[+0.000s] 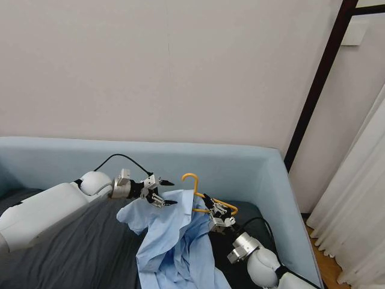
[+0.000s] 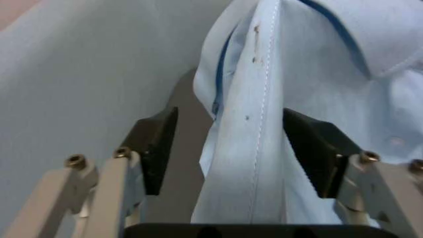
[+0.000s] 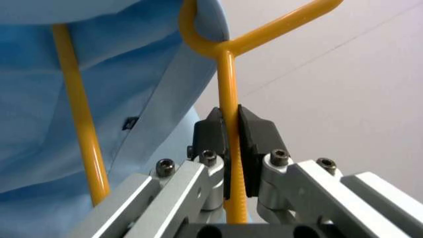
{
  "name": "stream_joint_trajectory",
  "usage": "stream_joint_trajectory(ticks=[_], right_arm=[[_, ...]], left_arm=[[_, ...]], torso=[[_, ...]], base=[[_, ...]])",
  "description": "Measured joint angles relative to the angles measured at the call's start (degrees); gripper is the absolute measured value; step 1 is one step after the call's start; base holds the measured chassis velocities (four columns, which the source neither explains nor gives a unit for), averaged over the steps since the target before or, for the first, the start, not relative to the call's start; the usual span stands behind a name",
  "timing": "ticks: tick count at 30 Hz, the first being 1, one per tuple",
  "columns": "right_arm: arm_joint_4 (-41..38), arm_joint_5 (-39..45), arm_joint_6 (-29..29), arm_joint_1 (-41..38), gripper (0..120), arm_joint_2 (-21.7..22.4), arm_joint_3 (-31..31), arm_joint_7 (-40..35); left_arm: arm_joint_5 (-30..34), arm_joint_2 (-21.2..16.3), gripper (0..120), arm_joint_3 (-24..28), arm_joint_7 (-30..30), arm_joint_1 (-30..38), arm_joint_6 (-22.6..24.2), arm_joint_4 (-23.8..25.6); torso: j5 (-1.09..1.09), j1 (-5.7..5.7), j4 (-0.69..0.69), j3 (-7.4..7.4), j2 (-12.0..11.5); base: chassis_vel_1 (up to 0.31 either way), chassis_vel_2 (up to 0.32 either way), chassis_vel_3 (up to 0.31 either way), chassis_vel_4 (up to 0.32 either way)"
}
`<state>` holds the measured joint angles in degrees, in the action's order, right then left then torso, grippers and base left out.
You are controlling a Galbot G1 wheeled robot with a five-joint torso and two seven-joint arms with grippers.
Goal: Pick up the clothes from the sofa and hang them on the clothes hanger.
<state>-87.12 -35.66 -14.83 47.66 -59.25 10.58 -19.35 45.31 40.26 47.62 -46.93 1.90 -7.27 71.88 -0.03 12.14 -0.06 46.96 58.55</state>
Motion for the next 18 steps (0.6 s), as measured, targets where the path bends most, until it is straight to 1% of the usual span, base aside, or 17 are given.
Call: stream_joint_trajectory(ticks=[2,3,4,5,9,10,11,14,15,16,18], right_arm=[[0.06,-0.52,-0.47,0.0,4,0.04,-0.13,0.0],[0.08,-0.7,-0.7,0.04,4,0.06,-0.22,-0.02],[0.08,-0.7,-0.7,0.04,4,0.06,-0.22,-0.02],[0.09,-0.76,-0.81,0.1,4,0.09,-0.23,-0.06],[0.18,-0.97,-1.08,0.27,4,0.13,-0.23,-0.17],[0.2,-0.99,-1.09,0.27,4,0.12,-0.24,-0.18],[0.2,-0.99,-1.09,0.27,4,0.12,-0.24,-0.18],[0.23,-1.18,-1.14,0.19,4,0.05,-0.02,-0.33],[0.23,-1.18,-1.14,0.19,4,0.05,-0.02,-0.33],[0.23,-1.33,-1.23,0.1,4,0.01,0.05,-0.45],[0.23,-1.54,-1.33,-0.05,4,-0.02,0.22,-0.52]], left_arm=[[-0.01,0.31,53,0.26,-0.36,0.0,0.01,-0.3],[0.0,0.52,46,0.36,-0.38,-0.01,0.01,-0.49],[0.0,0.52,46,0.36,-0.38,-0.01,0.01,-0.49],[0.01,0.61,43,0.37,-0.37,-0.02,0.02,-0.61],[0.25,0.81,25,0.38,0.02,-0.31,0.01,-0.82],[0.25,0.77,21,0.38,0.14,-0.42,0.02,-0.8],[0.25,0.77,21,0.38,0.14,-0.42,0.02,-0.8],[0.25,0.31,6,0.24,0.53,-1.14,0.0,-0.32],[0.25,0.31,6,0.24,0.53,-1.14,0.0,-0.32],[0.2,0.11,3,0.21,0.59,-1.35,0.01,-0.12],[0.2,-0.34,2,0.11,0.7,-1.72,0.01,0.26]], torso=[[-0.01,0.0,0.0,0.0,0.0],[-0.01,0.0,0.0,0.0,0.0],[-0.01,0.0,0.0,0.0,0.0],[-0.01,0.0,-0.01,0.0,0.0],[0.0,0.0,-0.01,0.0,0.0],[-0.01,0.0,-0.01,0.0,0.0],[-0.01,0.0,-0.01,0.0,0.0],[-0.01,0.0,-0.01,0.0,0.0],[-0.01,0.0,-0.01,0.0,0.0],[-0.01,0.0,-0.01,0.0,0.0],[-0.01,0.0,0.0,0.0,0.0]], base=[[0.0,0.0,0.0,0.0],[0.0,0.0,0.0,0.0],[0.0,0.0,0.0,0.0],[0.0,0.0,0.0,0.0],[0.0,0.0,0.0,0.0],[0.0,0.0,0.0,0.0],[0.0,0.0,0.0,0.0],[0.0,0.0,0.0,0.0],[0.0,0.0,0.0,0.0],[0.0,0.0,0.0,0.0],[0.0,0.0,0.0,0.0]])
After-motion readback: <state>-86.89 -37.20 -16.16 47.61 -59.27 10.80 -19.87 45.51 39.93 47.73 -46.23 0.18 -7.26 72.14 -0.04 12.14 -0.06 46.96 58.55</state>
